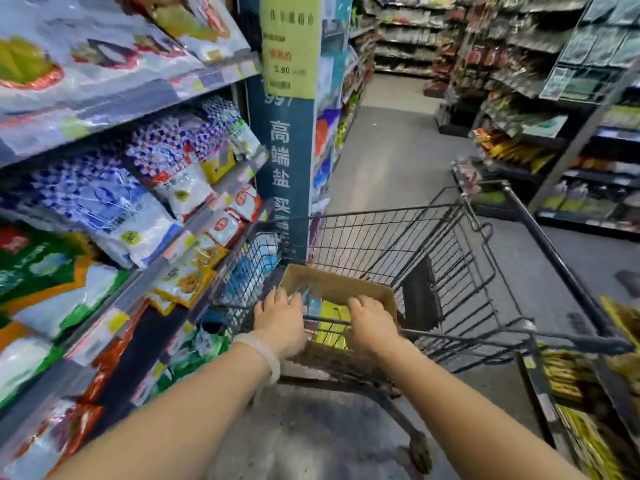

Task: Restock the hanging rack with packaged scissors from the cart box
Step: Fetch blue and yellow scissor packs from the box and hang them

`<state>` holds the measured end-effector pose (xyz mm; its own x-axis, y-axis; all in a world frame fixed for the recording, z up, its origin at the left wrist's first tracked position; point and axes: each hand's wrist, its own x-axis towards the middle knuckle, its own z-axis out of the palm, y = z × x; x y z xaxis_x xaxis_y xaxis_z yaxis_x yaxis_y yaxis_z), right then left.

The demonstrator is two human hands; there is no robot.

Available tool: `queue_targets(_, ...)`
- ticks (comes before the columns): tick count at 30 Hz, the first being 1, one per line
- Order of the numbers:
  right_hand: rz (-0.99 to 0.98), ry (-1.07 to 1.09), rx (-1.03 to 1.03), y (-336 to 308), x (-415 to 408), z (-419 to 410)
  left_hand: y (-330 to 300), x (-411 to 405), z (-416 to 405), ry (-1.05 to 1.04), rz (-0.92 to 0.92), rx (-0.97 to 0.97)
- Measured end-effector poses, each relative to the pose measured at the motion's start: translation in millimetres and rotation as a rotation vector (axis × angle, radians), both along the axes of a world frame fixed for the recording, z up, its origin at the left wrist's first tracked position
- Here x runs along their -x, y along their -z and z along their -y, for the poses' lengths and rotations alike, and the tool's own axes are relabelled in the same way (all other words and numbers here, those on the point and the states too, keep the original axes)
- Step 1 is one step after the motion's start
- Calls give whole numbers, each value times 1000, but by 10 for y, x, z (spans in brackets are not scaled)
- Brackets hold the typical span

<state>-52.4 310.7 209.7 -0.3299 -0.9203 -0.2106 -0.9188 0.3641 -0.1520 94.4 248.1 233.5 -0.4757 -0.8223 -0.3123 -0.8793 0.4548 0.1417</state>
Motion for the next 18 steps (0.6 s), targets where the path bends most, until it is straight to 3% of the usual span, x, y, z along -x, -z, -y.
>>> queue_targets(8, 80, 98, -62, 194, 853, 839, 290, 659, 913, 28, 36, -35)
queue_targets(18, 345, 233, -405, 1495, 1574, 1453, 1143, 1253, 1648, -113, 87, -363)
